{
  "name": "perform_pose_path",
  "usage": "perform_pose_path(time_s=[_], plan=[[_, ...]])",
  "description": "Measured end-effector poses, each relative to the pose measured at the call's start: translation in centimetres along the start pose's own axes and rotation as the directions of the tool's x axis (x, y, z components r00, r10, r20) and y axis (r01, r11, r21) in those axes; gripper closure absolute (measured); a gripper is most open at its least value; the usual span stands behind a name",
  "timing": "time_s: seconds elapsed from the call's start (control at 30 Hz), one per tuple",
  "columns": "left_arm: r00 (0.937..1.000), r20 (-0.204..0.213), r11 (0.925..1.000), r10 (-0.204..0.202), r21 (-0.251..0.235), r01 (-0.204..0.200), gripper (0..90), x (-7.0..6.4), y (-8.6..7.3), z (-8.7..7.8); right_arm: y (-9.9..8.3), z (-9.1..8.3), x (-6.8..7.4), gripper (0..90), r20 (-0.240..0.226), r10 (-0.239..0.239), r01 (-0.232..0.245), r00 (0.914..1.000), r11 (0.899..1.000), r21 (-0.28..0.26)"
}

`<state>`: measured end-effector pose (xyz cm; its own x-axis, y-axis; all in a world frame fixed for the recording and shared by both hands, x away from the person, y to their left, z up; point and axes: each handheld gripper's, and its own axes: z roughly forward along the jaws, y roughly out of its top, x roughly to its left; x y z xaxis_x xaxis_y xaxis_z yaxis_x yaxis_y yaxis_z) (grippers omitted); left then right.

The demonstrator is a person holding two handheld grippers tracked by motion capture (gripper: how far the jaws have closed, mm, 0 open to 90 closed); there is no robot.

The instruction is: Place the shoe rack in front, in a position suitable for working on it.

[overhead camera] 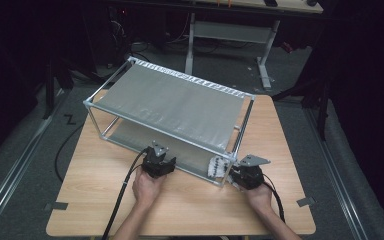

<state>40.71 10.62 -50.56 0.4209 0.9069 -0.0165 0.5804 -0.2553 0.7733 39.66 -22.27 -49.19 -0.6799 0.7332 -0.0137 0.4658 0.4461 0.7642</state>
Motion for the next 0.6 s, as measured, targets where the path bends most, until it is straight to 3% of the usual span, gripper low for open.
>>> perform_pose_path(time_s=[0.3,0.6], plan=[[1.0000,0.005,1.0000,0.005,0.003,-0.005,43.2,0.0,0.0,0.0,2.2,2.1,-4.3,80.8,0.100,0.081,-0.084,0.9917,0.996,0.022],[0.9999,0.006,1.0000,0.008,0.004,-0.008,43.7,0.0,0.0,0.0,3.2,3.6,-7.8,80.7,0.169,0.150,-0.155,0.9741,0.988,0.017]])
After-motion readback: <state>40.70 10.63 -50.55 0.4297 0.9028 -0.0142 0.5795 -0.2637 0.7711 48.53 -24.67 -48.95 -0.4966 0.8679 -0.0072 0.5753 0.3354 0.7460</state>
